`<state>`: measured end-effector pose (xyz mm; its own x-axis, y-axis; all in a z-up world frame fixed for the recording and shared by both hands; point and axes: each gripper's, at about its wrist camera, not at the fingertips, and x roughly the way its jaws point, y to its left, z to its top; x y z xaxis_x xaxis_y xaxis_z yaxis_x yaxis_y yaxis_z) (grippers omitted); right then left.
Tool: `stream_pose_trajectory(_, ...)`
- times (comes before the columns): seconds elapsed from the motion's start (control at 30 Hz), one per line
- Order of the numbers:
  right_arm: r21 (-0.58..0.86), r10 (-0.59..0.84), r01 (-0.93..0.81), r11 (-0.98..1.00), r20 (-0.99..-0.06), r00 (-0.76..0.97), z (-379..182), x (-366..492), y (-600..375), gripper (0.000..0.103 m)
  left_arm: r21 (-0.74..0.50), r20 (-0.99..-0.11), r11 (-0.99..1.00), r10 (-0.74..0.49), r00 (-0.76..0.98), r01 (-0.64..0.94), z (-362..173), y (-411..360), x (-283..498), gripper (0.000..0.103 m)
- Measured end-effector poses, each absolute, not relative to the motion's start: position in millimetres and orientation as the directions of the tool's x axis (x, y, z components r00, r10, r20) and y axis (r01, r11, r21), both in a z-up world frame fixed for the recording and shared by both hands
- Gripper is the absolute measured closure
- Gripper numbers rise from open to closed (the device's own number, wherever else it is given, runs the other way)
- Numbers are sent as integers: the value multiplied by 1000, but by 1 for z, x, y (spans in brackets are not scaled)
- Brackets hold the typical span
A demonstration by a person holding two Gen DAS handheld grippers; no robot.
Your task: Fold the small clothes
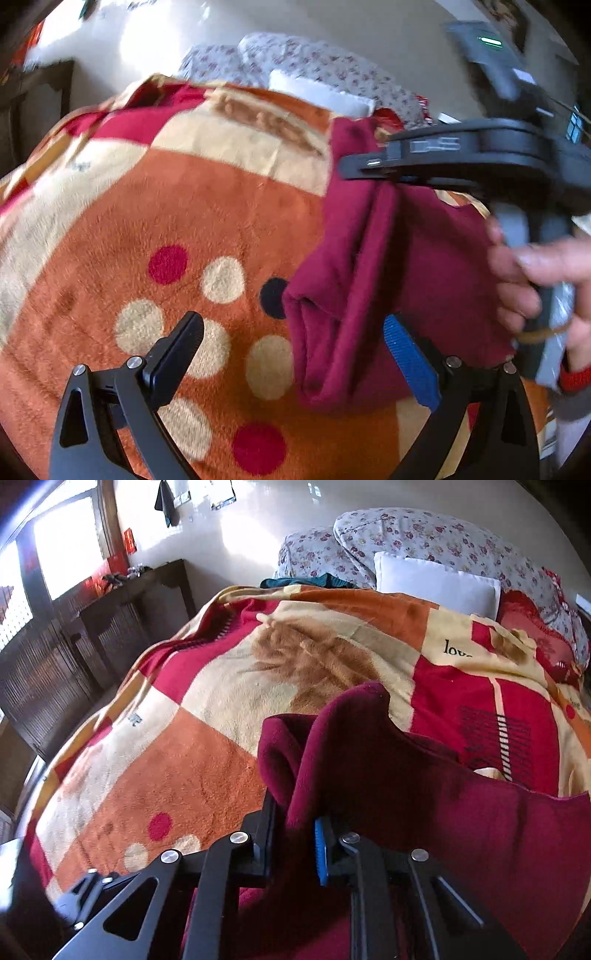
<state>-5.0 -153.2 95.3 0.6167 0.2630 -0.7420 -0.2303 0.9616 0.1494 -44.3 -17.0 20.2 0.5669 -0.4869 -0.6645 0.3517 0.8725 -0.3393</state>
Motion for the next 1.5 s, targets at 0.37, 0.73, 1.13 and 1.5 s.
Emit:
stream_pose_trajectory(0.37,222,317,-227,948,-714,624,101,-17,-175,86,-315,-709,871,-480,516,377,15,-39,-36,33)
stream_pose_trajectory(0.73,235,312,-206,950,-684,659,117,-38,-200,86,-265,-694,867,-476,541,422,38,-58,-68,79)
stream_pose_trajectory(1.13,169,241,-172,970,-629,739,167,-80,-269,87,-262,-610,783,-587,532,564,107,-115,-109,82)
stream_pose_trajectory(1.5,123,107,-35,992,-644,758,150,-118,-383,89,-216,-630,663,-656,417,717,115,-233,-140,83)
